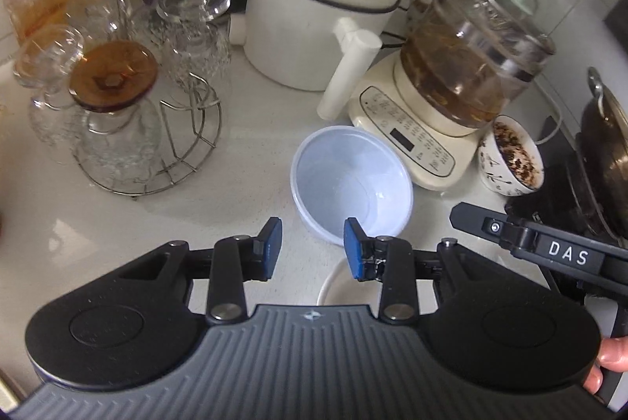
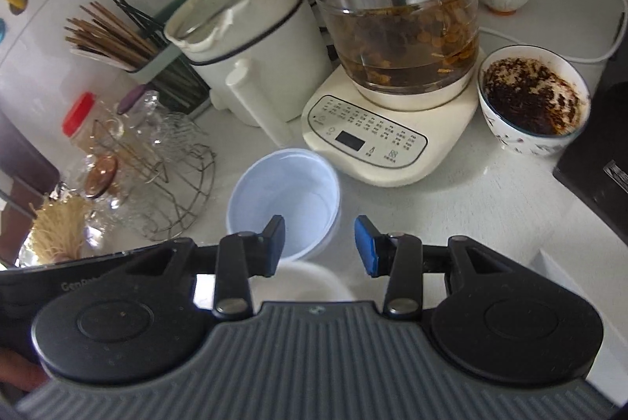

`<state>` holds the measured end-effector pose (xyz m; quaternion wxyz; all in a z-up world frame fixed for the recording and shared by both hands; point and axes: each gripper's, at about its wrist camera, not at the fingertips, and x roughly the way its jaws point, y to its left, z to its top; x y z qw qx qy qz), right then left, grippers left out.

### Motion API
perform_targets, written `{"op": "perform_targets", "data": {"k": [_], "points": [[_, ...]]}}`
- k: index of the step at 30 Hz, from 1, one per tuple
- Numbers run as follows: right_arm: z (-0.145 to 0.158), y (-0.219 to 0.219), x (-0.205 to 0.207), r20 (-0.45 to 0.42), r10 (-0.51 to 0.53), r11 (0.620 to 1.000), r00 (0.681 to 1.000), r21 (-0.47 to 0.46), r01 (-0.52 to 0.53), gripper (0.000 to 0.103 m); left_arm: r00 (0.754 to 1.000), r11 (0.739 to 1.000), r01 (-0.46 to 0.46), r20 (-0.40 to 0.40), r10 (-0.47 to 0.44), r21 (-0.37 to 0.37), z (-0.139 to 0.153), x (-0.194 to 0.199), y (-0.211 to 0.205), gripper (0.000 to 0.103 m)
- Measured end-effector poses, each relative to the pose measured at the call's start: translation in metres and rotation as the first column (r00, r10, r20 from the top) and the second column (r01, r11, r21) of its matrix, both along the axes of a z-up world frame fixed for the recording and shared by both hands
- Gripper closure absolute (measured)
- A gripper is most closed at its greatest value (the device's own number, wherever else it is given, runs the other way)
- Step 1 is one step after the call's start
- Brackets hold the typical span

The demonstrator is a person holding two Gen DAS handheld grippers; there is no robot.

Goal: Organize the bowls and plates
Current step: 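Move both tools to the second light blue bowl by the kettle, then close both tools on the rim of the second light blue bowl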

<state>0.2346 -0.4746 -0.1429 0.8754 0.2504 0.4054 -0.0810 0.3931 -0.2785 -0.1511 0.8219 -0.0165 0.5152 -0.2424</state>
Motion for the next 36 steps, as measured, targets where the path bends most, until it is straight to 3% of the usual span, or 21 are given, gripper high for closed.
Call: {"op": "perform_targets", "data": {"k": [17,24,36], "points": [[-0.05,-0.027,0.064,-0.131,0.056,0.994,0.99,0.096,-0.044,0.061,0.99,0.998,-0.06,-0.122,0.063,0.034,-0.044,0.054,-0.023,0.063],[-0.063,-0.029,0.078,-0.176,0.079,0.99,0.981,0.129,-0.056,0.07,0.979,0.996,-0.084,-0.182,0.09,0.036,-0.061,0.071,-0.024,0.065],[-0.072,-0.03,0.09,-0.193,0.087,0.989,0.977,0.138,-0.06,0.087,0.975,0.996,-0.094,-0.204,0.092,0.0,-0.07,0.08,-0.027,0.093]]}}
